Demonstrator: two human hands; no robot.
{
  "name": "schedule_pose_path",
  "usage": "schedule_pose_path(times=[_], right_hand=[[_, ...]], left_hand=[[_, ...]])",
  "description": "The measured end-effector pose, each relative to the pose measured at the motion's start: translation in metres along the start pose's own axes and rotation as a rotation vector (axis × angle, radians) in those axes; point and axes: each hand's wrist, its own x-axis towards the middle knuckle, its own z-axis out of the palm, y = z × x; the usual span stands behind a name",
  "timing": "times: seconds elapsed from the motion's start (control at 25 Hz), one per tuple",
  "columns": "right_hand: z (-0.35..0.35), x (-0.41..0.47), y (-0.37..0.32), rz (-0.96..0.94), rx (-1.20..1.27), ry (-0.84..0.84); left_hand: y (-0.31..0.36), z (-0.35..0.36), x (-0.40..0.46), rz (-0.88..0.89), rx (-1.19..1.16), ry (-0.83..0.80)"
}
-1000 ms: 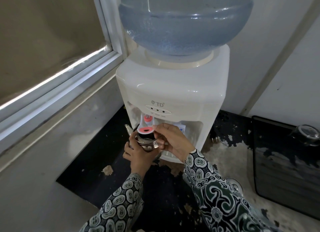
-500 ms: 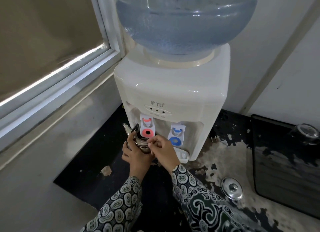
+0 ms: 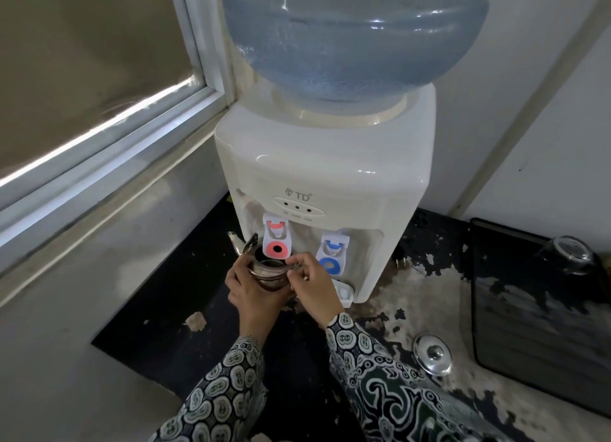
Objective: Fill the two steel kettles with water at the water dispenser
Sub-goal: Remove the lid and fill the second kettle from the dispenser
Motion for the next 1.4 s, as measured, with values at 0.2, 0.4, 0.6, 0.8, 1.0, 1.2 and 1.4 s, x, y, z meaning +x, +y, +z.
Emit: schedule_pose_path(times=[0.2, 0.4, 0.6, 0.8, 1.0, 1.2, 1.4], right_hand=[[-0.006, -0.033, 0.019, -0.057, 0.008, 0.005], [-0.014, -0.050, 0.041, 0.061, 0.035, 0.006], [-0.025, -0.070, 0.063, 0.081, 0.025, 0.001], [-0.055, -0.093, 0.087, 0.121, -0.027, 0.001], [-0.084, -0.121, 0.102, 0.169, -0.012, -0.021], [-0.131, -0.131, 0.120, 0.042, -0.289, -0.022], [-0.184, -0.117, 0.158, 0.040, -0.764, 0.114]], left_hand=[[-0.018, -0.005, -0.016, 0.058, -0.097, 0.035], [-0.039, -0.010, -0.042, 0.052, -0.150, -0.013], [-0.056, -0.006, -0.086, 0.078, -0.145, -0.078], [-0.050, 0.011, -0.129, 0.124, -0.123, -0.150], [-0.045, 0.028, -0.178, 0.102, -0.084, -0.148], [-0.049, 0.041, -0.207, -0.013, -0.060, -0.063], [-0.047, 0.034, -0.211, 0.013, 0.022, -0.107]])
